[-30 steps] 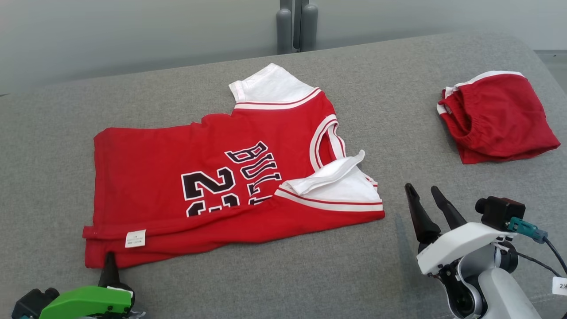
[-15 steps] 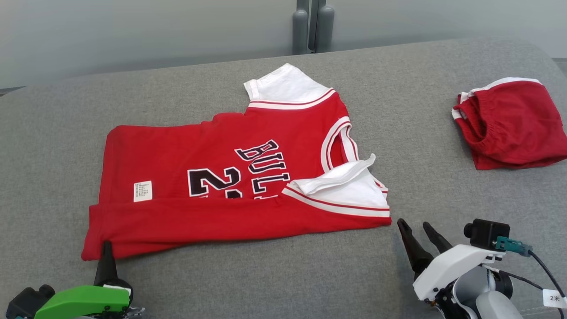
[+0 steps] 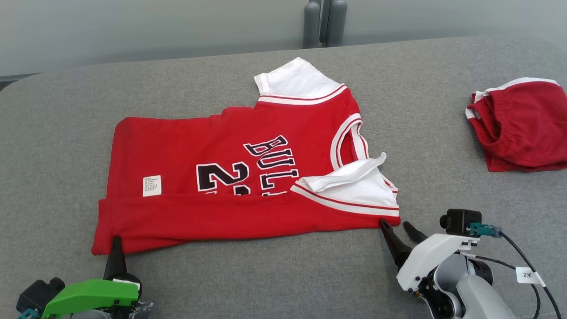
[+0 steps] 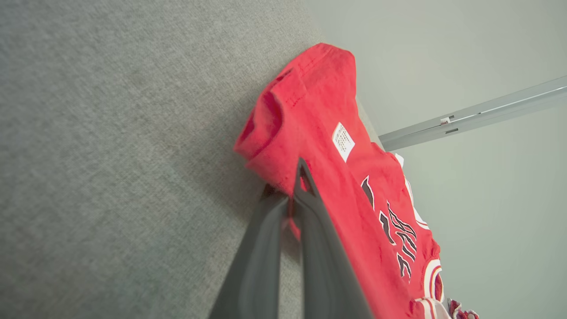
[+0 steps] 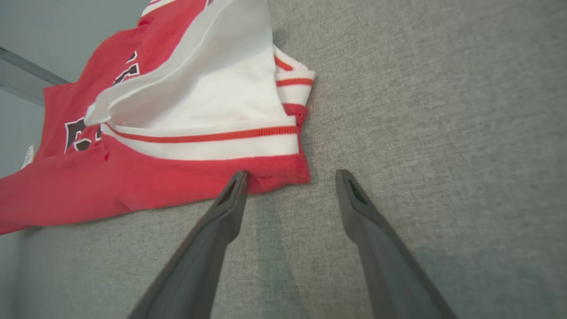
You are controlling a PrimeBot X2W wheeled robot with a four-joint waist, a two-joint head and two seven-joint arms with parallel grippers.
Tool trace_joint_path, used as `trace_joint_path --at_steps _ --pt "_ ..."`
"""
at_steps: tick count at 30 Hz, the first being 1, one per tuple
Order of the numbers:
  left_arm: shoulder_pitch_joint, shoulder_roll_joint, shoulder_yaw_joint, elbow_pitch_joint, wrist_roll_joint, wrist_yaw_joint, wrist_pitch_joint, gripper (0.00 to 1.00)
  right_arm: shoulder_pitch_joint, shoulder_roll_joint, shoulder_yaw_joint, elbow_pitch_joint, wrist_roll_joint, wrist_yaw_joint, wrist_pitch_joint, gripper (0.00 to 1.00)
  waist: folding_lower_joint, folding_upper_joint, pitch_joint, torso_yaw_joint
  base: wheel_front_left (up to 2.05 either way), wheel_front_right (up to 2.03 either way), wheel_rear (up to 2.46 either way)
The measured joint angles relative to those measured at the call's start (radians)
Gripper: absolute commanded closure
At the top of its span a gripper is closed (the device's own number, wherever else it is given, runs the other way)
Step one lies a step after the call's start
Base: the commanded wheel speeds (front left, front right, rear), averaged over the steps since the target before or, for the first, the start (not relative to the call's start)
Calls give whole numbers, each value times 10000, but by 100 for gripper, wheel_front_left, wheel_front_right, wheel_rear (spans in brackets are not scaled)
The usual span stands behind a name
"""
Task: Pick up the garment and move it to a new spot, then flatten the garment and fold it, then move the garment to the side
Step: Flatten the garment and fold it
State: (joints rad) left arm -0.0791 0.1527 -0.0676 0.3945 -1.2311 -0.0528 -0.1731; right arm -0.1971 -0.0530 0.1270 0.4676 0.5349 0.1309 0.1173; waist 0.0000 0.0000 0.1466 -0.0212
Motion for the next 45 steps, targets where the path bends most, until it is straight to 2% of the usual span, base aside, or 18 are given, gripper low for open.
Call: trace_joint_path --at_steps 6,7,8,10,11,16,21,25,29,36,45 --pt "-109 -31 -42 69 0 -6 2 100 -770 4 201 984 211 6 -125 0 0 0 75 157 0 0 0" --pt "-144 -36 -52 82 2 -8 2 100 -898 0 259 1108 276 8 -144 23 0 0 86 176 0 0 0" --pt "-164 -42 -61 96 4 -15 2 100 -1027 -4 362 1204 339 6 -234 54 0 0 94 195 0 0 0" --pt "-182 -52 -79 130 13 -17 2 100 -1236 0 543 1361 518 4 -382 78 0 0 103 223 0 0 0" --pt "-198 -52 -82 155 13 -40 0 100 -1326 2 650 1432 604 0 -445 99 0 0 102 230 0 0 0" --pt "-250 -52 -109 173 33 -98 -17 100 -1582 21 928 1371 961 -2 -681 100 0 0 43 222 0 0 0" --pt "-247 -23 -136 -71 127 -169 -90 100 -1681 -487 955 686 1227 -2 -717 100 0 0 -50 164 0 0 0" --pt "-102 -46 -240 -456 205 -174 -90 100 -1574 -1001 604 54 1047 8 -393 100 0 0 -117 124 0 0 0" --pt "337 -194 -439 -855 240 -174 -84 100 -1089 -1254 19 -780 696 10 -73 100 0 0 -130 132 0 0 0" --pt "1075 -500 -706 -802 234 -121 -130 100 374 -957 -920 -2063 115 10 464 100 0 0 -81 209 0 0 0" --pt "1233 -723 -913 10 301 -178 -405 100 1188 -337 -1588 -1910 -562 10 391 100 0 0 -140 247 0 0 0"
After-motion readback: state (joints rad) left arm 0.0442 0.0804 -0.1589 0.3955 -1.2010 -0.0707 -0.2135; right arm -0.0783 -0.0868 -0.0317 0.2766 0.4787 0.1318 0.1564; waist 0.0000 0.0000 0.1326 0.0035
